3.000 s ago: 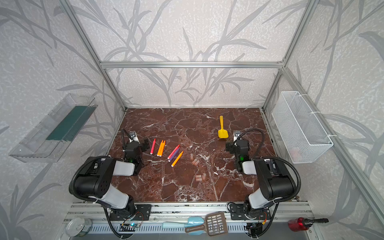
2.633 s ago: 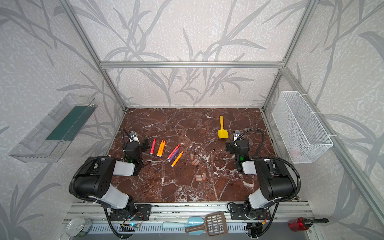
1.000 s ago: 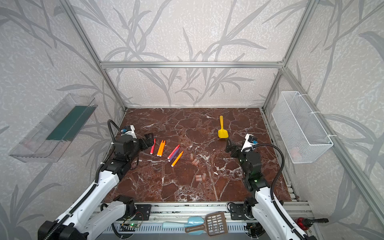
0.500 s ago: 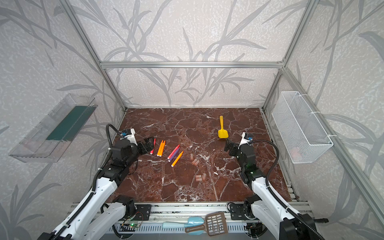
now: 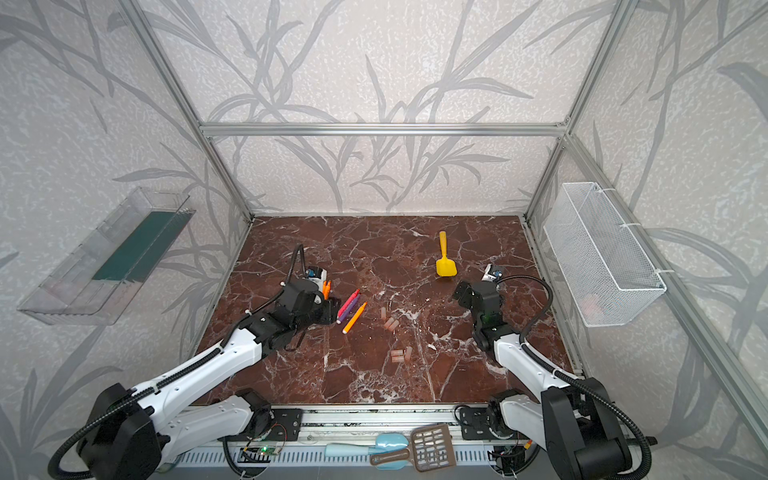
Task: Insert the pens into the pen caps
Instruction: 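Move the left gripper over the orange marker while the right gripper lifts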
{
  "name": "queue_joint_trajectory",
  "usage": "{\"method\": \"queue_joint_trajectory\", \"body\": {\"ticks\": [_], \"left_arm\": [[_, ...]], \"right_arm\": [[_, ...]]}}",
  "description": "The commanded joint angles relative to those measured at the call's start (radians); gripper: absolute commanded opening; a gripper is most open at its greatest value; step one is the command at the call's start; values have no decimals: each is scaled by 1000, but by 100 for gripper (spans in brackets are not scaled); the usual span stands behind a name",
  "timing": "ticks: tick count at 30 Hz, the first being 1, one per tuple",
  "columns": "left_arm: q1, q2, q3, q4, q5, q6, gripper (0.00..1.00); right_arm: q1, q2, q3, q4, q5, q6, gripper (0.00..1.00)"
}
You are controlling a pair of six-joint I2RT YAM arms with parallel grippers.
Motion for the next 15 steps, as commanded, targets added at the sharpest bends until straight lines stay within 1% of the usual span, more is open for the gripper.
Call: {"method": "queue_joint_trajectory", "body": {"ticks": [1,4,8,15], "left_arm": [[-19,38,34,-86,-47,22,55],[-29,74,28,-76,-22,7,53],[-46,131,65,-111,-7,4,46],[-113,242,113,-96,-2,22,42]], "right_arm": [[-2,20,31,-6,21,8,92],[-2,14,26,-3,21,8,91],[-2,6,14,14,14,5,90],[-2,12,21,8,8,4,89]]}}
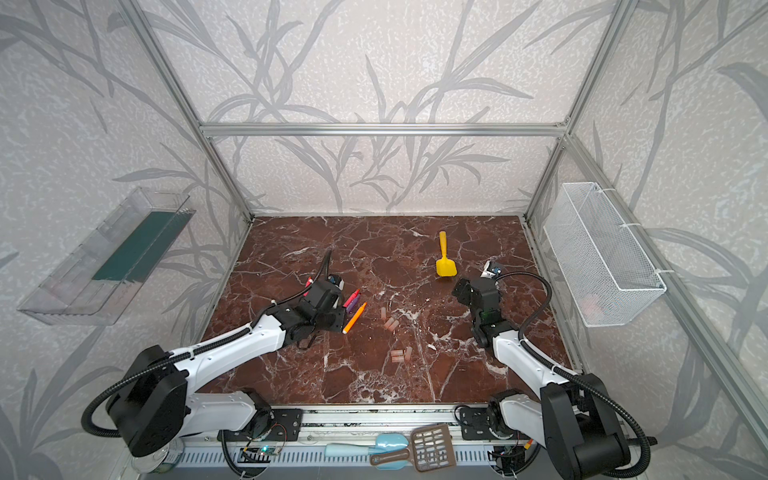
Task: Insert the pens into the pen caps
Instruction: 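Move the left gripper over the orange marker while the right gripper lifts, then lower the left gripper and close it on the orange marker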
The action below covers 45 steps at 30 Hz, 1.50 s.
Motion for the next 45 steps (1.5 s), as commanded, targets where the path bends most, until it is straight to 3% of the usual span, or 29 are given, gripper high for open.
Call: {"method": "queue_joint_trajectory", "body": {"ticks": [1,18,37,45], "left_arm": [[-28,47,45,-23,-5,20,42],[-85,345,216,-155,-85,1,34],[-91,397,239,-208,-59,-32,38],[-89,430,253,-194,-61,-26,31]], "right_arm": [[-2,-1,6,5,5,0,89],[-2,-4,8,-7,-3,0,89],[-2,0,13,-14,-8,0,89],[-2,-5,11,-17,-5,2,89]]}}
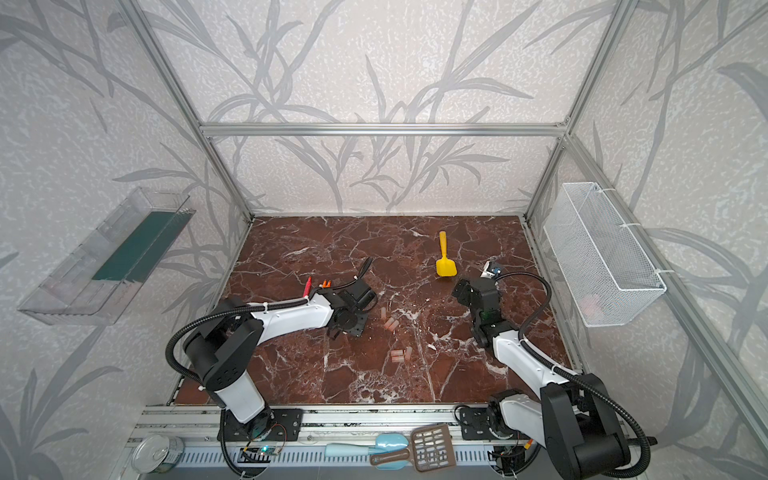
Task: Insert the pens into the pen caps
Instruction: 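Lower the left gripper and close it on the orange marker, then lift the orange marker upright with the left gripper while the right gripper approaches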
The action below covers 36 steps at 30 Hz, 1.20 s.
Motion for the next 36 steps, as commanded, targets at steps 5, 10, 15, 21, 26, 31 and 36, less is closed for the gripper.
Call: {"method": "queue_joint_trajectory", "body": {"ticks": [5,10,15,21,26,31,36], "left_arm": [[-2,19,3,-12,-11,-6,20],[-1,20,5,-17,-49,-12,13],[-1,-7,21,-25,-104,-20,5],[-3,-147,9,66,-155,-36,0],[0,-294,-36,182,-129,-41,0],[3,-446,-228,503,-35,-52,0],[7,-564,-337,591,-51,-93,0]], "right_arm": [[-2,-7,9,-9,0,2,89],[-2,-14,5,-8,4,3,89],[-2,-27,-3,-9,4,4,88],[28,-73,13,-17,-200,-53,88],[194,-189,6,6,-252,18,87],[395,-190,-50,196,-275,100,87],[478,-123,-14,251,-311,159,85]]}}
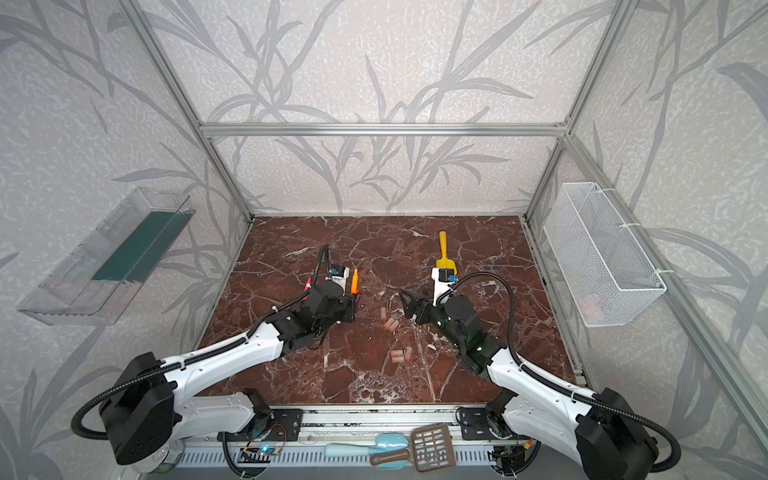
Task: Insert the pens into the pen caps
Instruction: 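Lift the orange marker upright with the left gripper while the right gripper approaches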
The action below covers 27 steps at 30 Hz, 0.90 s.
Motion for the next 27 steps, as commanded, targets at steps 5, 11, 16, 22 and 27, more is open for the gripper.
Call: {"method": "queue_joint_trajectory", "body": {"ticks": [5,11,16,22,27], "left_arm": [[4,-74,-123,300,312,86,0],[2,-47,-150,350,397,108,0],[-10,2,-153,399,468,120,0],[-38,46,-120,411,492,128,0],[-68,81,-115,434,459,139,0]], "right_arm": [[28,89,32,134,-115,117,82],[76,144,78,138,-123,130,76],[85,187,90,141,-111,139,73],[85,241,123,140,-127,164,60],[86,283,105,188,-129,212,47]]}}
